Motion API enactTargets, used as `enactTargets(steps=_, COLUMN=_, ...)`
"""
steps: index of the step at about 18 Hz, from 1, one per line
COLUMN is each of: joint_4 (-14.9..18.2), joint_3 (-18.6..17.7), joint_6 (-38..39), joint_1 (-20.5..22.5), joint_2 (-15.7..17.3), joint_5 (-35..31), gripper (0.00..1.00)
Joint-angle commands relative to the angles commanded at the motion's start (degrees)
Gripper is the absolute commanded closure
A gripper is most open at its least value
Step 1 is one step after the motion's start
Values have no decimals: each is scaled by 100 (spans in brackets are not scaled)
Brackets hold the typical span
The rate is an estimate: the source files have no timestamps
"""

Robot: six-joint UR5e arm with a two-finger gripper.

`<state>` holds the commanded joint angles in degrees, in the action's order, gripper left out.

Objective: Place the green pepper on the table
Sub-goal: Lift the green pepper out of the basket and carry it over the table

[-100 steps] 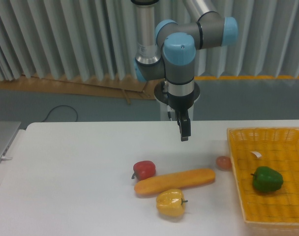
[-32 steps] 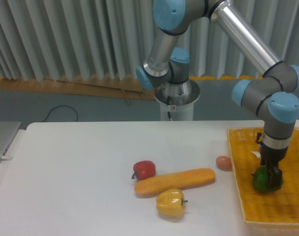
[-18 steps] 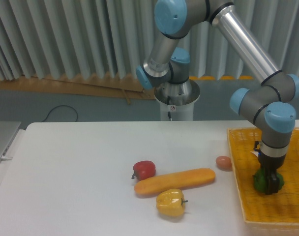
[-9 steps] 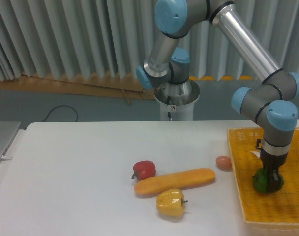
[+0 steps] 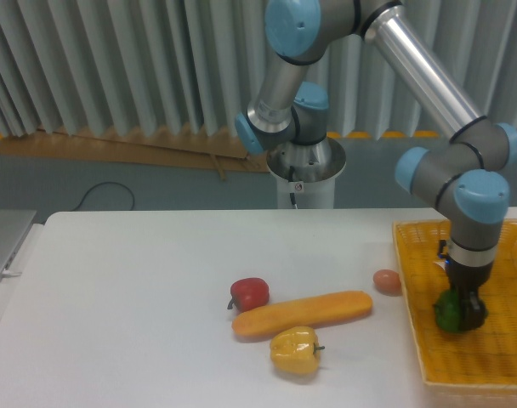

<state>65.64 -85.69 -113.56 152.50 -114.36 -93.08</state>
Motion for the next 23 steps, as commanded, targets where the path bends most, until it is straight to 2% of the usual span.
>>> enactTargets(steps=6, joint_4=589, joint_3=-9, joint_6=342, joint_1=-194, joint_2=352, joint_5=9, gripper=57)
enactTargets(steps=9, joint_4=1020, joint_3=-9, joint_6=930, joint_1=-439, joint_2=633, joint_5=105, gripper=57)
enactTargets(steps=14, joint_4=1565, joint_3=-105, joint_6=1704, joint_1=-835, joint_2=923, joint_5=473, gripper=57)
enactTargets(steps=18, joint_4=1540, joint_3=-535, joint_6=2092, joint_1=-1152, joint_2=1082, joint_5=1009, gripper=57)
enactTargets(steps=21, joint_4=1513, joint_3=-904, joint_6=2250, joint_1=-1529, joint_2=1301, joint_5=967, gripper=57)
enactTargets(steps=23, joint_4=1513, joint_3=-1036, joint_6=2391, joint_1=-1635, joint_2=1363, joint_5=722, gripper=56)
